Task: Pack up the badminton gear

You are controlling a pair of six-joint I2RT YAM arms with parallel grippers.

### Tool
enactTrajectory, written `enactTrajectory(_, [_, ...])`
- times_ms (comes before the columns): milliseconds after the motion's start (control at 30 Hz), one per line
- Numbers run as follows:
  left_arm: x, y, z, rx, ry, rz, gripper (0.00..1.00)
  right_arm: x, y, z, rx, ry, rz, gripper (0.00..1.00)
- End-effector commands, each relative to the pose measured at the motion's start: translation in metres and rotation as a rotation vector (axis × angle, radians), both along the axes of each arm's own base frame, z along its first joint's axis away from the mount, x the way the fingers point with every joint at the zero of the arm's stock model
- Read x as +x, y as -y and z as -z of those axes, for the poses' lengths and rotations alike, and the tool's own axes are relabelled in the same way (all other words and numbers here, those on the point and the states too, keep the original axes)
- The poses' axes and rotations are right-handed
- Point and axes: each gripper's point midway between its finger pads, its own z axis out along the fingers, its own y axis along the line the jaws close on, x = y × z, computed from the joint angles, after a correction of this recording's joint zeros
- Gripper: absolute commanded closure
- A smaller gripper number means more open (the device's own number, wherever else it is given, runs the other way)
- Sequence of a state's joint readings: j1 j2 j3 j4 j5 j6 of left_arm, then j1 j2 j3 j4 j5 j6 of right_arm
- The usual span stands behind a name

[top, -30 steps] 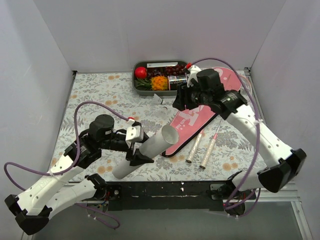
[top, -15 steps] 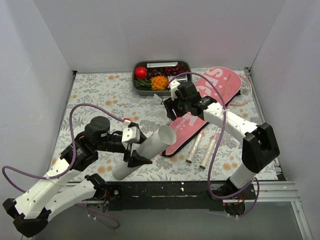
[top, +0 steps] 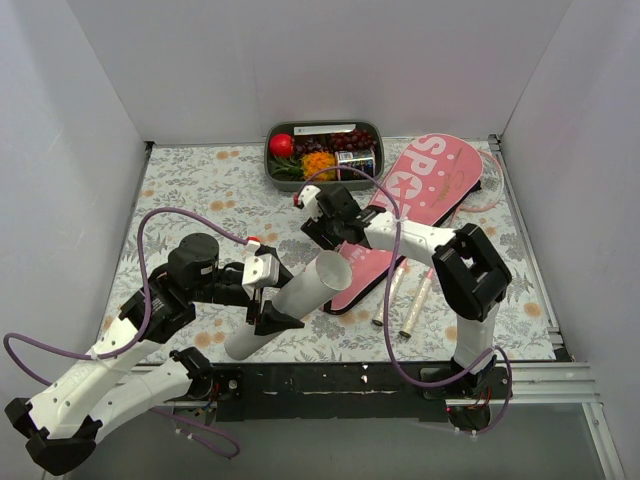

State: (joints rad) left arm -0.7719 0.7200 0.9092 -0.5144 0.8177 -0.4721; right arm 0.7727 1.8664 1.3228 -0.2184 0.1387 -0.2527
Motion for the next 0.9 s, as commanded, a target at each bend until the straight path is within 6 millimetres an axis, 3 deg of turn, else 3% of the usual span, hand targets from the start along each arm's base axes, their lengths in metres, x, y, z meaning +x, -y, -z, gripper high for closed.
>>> enactTrajectory(0, [-0.003, 0.000, -0.007, -0.033, 0.029, 0.016, 0.99, 0.036, -0.016, -0.031, -0.011, 0.181, 0.022, 0.26])
enactTrajectory(133, [-0.003, -0.001, -0.005, -0.022, 0.035, 0.018, 0.99, 0.050, -0.019, -0.032, -0.023, 0.224, 0.052, 0.26])
enactTrajectory(300, [-0.002, 0.000, 0.000, -0.007, 0.034, 0.019, 0.99, 0.066, -0.017, -0.017, -0.079, 0.252, 0.103, 0.27])
enactTrajectory(467, [-0.001, 0.000, 0.004, 0.001, 0.038, 0.022, 0.99, 0.072, -0.021, 0.003, -0.106, 0.229, 0.108, 0.29])
enactTrajectory(633, [-0.001, 0.000, 0.003, -0.006, 0.049, 0.022, 0.99, 0.079, -0.019, 0.007, -0.133, 0.244, 0.137, 0.34])
enactTrajectory(733, [-0.001, 0.000, 0.003, -0.008, 0.053, 0.021, 0.99, 0.082, -0.012, 0.006, -0.156, 0.261, 0.164, 0.49])
enactTrajectory(767, [-0.001, -0.001, 0.003, -0.007, 0.052, 0.020, 0.99, 0.082, -0.010, 0.005, -0.157, 0.262, 0.169, 0.64])
enactTrajectory(833, [-0.001, 0.000, 0.004, -0.006, 0.052, 0.020, 0.99, 0.081, -0.004, 0.003, -0.167, 0.269, 0.191, 0.78])
enactTrajectory(867, [-0.001, -0.001, 0.003, -0.008, 0.054, 0.023, 0.99, 0.080, -0.003, -0.005, -0.158, 0.278, 0.200, 0.90])
